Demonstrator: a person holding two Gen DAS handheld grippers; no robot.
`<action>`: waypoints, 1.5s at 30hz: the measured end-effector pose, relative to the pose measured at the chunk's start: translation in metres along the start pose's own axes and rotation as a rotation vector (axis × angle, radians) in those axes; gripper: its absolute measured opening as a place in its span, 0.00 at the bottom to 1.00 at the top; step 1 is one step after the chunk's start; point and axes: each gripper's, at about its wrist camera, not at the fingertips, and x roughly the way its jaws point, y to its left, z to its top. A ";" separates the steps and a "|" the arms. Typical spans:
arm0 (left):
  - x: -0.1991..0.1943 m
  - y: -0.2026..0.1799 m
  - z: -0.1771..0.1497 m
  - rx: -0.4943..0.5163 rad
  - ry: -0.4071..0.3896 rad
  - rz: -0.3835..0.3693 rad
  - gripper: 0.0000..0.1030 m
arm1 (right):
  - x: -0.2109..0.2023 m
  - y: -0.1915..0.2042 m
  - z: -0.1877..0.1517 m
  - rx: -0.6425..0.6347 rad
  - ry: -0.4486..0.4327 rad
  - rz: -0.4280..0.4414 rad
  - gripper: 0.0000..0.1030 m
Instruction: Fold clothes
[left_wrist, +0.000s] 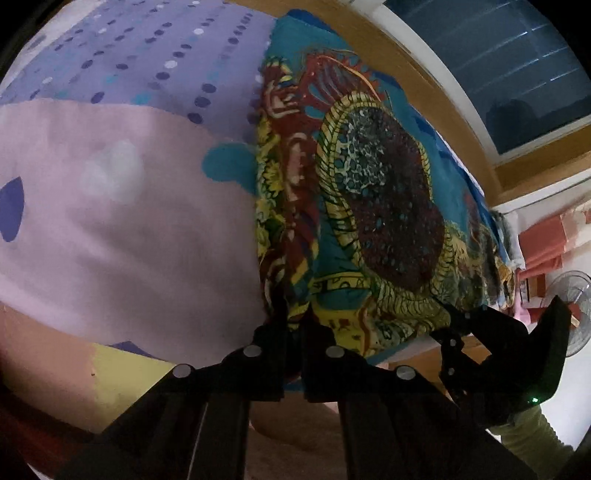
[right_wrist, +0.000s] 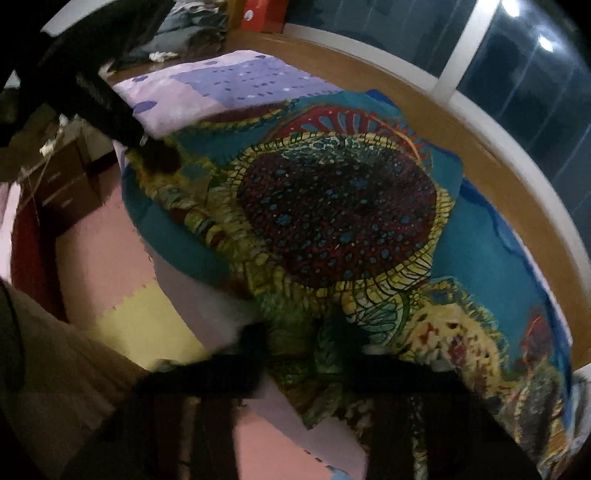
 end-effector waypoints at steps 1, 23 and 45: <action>-0.003 -0.003 -0.001 0.018 -0.011 0.005 0.03 | 0.001 0.000 0.001 -0.003 -0.001 -0.003 0.04; -0.052 0.026 -0.022 -0.001 -0.056 -0.006 0.08 | -0.007 -0.002 0.022 -0.019 0.134 0.169 0.16; 0.022 -0.049 0.119 0.061 -0.192 0.067 0.13 | 0.160 -0.302 0.151 0.623 0.028 0.272 0.47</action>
